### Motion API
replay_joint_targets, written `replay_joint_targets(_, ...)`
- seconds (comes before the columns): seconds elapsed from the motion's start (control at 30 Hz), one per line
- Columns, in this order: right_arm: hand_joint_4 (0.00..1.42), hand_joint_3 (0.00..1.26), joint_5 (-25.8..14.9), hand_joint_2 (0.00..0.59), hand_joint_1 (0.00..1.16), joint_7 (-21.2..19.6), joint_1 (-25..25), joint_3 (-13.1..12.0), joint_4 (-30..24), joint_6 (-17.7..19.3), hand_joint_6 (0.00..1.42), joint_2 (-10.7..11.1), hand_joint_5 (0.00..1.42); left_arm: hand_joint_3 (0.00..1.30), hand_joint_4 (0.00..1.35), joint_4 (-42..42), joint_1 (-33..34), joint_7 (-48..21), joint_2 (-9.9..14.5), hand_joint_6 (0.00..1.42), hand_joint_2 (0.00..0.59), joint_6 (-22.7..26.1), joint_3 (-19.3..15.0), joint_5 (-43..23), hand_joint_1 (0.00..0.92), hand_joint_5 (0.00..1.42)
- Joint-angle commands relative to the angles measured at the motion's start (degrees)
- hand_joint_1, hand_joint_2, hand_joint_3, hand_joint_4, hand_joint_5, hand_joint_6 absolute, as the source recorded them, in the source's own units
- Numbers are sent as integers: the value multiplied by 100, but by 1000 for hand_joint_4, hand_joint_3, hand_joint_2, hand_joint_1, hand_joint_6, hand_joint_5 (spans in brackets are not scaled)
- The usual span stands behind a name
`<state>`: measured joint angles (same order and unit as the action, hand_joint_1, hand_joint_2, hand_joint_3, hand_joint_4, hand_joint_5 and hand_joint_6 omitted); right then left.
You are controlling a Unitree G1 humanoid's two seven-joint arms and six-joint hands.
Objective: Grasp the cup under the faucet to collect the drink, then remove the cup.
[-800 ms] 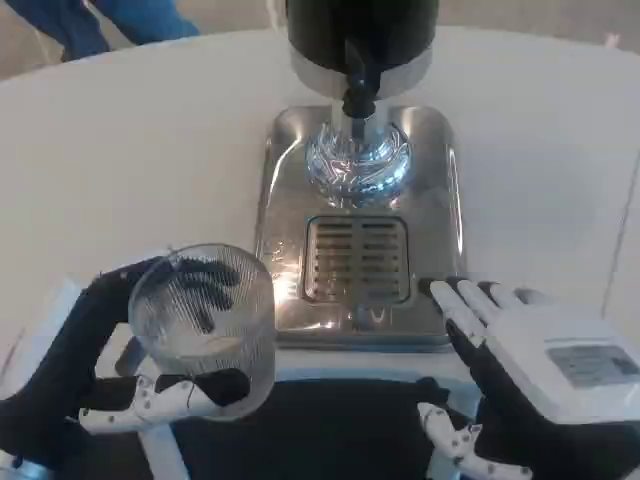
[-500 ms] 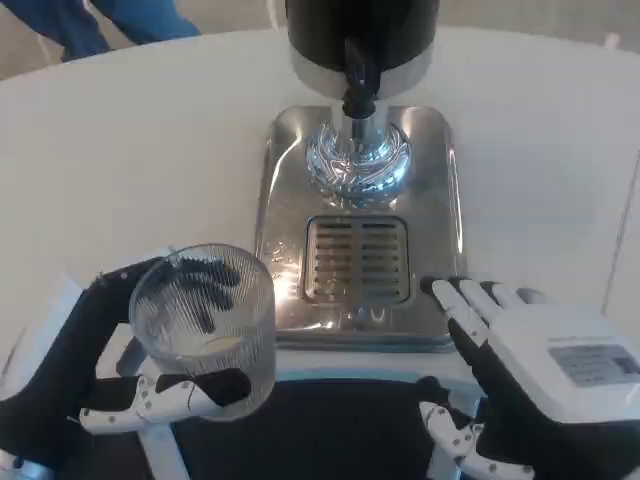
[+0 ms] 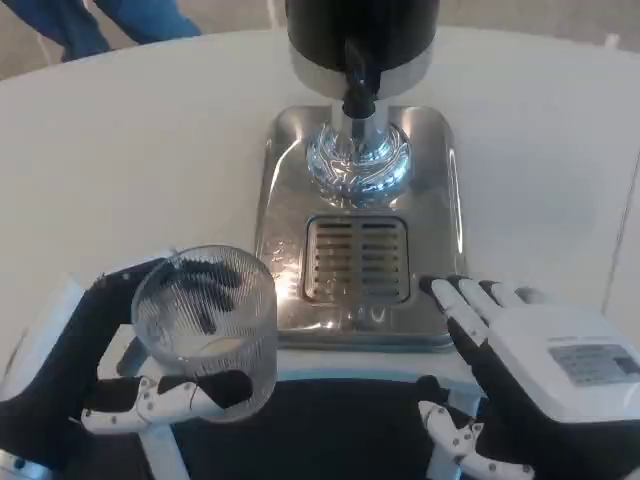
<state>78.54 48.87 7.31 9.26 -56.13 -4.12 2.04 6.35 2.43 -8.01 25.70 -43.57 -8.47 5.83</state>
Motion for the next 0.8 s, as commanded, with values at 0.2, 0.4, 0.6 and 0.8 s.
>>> replay_joint_targets(0.2,0,0,10,555,213,64,13,-36,-75,21,0,-55,0,1052,1219,-2,57,119,-157,1424,95,182,-61,145,520,1423)
replay_joint_targets(0.4,0,0,19,549,212,83,89,-35,-133,33,0,-81,0,1052,1219,41,220,232,-289,1424,95,335,-55,230,520,1417)
replay_joint_targets(0.6,0,0,37,548,211,183,163,-42,-208,67,0,-97,0,1052,1219,313,629,458,-467,1424,95,447,8,467,520,1424)
replay_joint_targets(0.8,0,0,19,548,211,339,235,-94,-334,88,0,-104,0,1052,1219,828,1130,713,-587,1424,93,417,140,747,517,1424)
